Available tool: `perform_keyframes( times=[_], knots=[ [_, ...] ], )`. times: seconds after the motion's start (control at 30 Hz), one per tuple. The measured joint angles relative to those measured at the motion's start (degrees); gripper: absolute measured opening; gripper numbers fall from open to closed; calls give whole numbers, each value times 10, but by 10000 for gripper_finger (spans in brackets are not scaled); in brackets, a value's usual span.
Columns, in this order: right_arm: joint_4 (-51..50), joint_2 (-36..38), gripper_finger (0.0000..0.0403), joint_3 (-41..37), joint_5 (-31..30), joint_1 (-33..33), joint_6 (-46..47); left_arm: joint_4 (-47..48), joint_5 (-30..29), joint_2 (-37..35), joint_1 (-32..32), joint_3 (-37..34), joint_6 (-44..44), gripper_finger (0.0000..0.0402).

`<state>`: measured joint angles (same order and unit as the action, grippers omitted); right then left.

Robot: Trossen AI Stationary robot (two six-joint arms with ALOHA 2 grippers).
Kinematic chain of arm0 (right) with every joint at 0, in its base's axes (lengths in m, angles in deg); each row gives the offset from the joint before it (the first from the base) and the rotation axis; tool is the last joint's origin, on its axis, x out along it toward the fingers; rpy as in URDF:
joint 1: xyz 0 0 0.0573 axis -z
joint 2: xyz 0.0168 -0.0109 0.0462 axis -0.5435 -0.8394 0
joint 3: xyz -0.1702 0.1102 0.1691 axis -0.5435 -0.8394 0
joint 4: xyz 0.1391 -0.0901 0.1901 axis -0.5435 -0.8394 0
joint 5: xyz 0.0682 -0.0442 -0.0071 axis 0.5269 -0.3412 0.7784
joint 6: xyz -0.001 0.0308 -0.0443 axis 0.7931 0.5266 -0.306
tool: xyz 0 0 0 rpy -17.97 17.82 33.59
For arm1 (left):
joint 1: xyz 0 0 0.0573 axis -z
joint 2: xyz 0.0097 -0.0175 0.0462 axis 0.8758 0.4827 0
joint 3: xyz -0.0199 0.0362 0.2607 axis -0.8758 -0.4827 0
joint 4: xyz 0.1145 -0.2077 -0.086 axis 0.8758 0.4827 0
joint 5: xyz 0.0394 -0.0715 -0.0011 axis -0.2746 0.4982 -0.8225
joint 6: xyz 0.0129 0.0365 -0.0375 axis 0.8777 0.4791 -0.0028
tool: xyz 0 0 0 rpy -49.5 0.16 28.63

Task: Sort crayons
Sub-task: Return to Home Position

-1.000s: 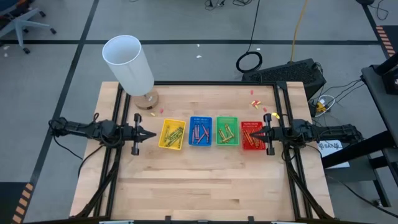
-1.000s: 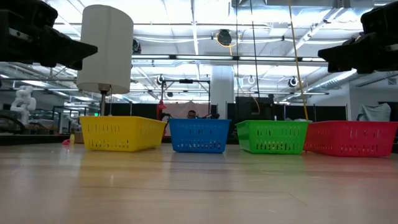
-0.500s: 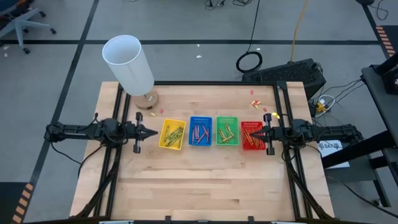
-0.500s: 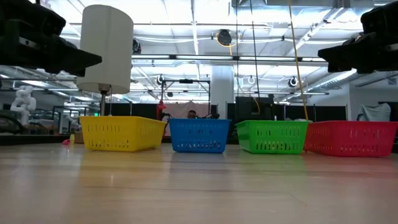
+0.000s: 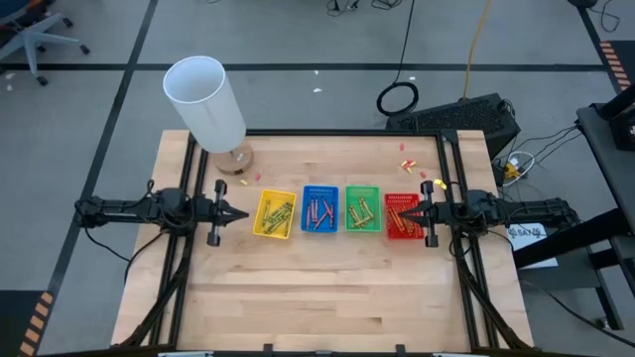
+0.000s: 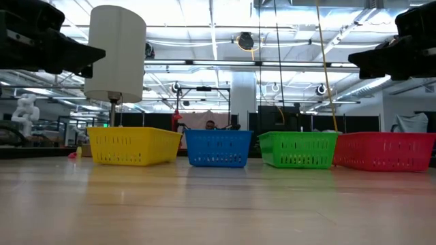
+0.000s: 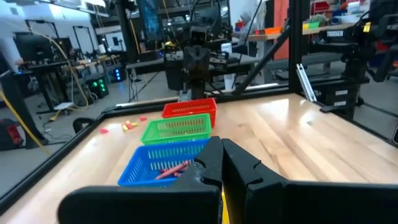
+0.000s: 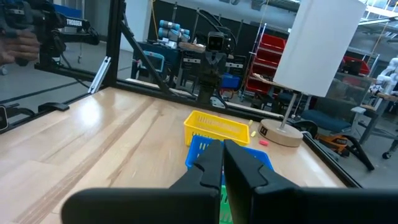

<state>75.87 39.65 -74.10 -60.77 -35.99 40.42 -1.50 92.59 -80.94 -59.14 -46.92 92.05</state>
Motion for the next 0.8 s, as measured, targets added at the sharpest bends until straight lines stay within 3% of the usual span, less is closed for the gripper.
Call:
perform_keyframes(
  times=[0.3,0.8],
  knots=[
    [0,0,0,0,0,0,0,2,-40,3,0,1,5,1],
    [0,0,0,0,0,0,0,-12,-50,3,0,1,1,1]
  ],
)
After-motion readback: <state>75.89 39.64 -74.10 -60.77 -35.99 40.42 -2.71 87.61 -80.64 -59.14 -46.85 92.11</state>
